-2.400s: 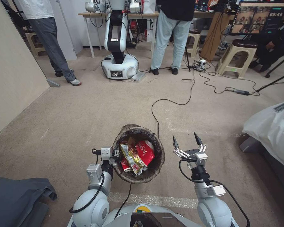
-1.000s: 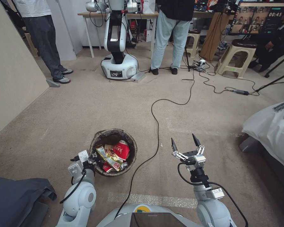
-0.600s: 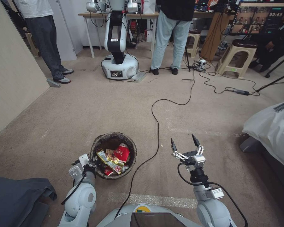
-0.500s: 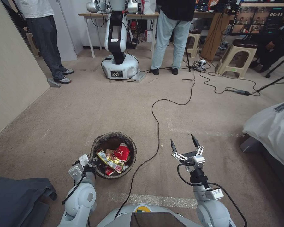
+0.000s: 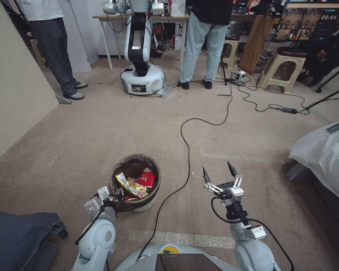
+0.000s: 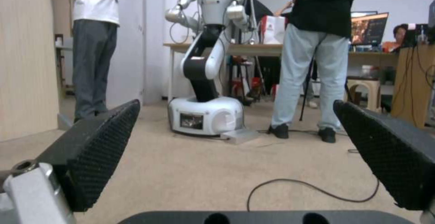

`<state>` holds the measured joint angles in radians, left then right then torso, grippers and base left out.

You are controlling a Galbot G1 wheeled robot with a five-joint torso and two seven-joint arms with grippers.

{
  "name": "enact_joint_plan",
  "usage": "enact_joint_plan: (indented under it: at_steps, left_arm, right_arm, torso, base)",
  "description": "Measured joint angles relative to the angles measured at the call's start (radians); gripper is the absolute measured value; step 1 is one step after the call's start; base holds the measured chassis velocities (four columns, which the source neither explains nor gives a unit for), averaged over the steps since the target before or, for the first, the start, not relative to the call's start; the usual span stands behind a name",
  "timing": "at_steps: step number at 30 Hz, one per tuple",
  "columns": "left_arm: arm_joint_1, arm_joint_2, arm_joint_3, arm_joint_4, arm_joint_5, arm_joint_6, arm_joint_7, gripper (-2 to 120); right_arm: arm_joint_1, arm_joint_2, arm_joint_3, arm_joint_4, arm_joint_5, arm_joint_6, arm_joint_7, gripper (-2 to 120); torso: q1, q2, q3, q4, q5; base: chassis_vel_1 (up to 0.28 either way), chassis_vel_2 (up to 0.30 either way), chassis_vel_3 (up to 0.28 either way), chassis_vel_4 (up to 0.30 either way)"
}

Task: Pick up the trash bin, then pick up the garbage from the floor and place it into the trash bin.

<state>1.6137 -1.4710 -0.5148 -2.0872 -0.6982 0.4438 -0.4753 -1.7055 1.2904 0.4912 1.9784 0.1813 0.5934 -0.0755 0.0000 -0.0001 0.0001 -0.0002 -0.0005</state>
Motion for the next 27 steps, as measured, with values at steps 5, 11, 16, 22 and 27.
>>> enact_joint_plan:
  at_steps: [5,11,16,22,27]
  left_arm:
    - [-0.002,0.002,0.0,-0.003,0.001,0.001,0.001,65]
    - [-0.003,0.003,-0.002,-0.009,0.004,0.001,0.003,83]
    - [-0.003,0.004,-0.002,-0.018,0.013,0.001,0.006,98]
    - [-0.004,0.005,-0.003,-0.022,0.045,-0.023,0.031,99]
    - [-0.007,0.009,-0.004,-0.032,0.107,-0.066,0.061,99]
  right_arm:
    - [0.0,0.0,0.0,-0.003,0.0,0.001,-0.002,100]
    - [0.0,0.0,-0.001,-0.007,0.0,0.005,-0.009,100]
    - [0.002,0.001,-0.003,-0.011,0.001,0.008,-0.016,100]
    - [0.003,0.003,-0.005,-0.016,0.001,0.011,-0.02,100]
    - [0.004,0.004,-0.005,-0.02,0.0,0.018,-0.022,100]
  torso:
    - [0.0,0.0,0.0,0.0,0.0003]
    - [0.0,0.0,0.0,0.0001,0.0004]
    - [0.0,0.0,0.0,0.0002,0.0005]
    - [0.0,0.0,0.0,0.0002,0.0005]
    - [0.0,0.0,0.0,0.0002,0.0005]
  base:
    - [0.0,0.0,0.0,0.0]
    - [0.0,0.0,0.0,0.0]
    - [0.0,0.0,0.0,0.0]
    - [0.0,0.0,0.0,0.0]
    - [0.0,0.0,0.0,0.0]
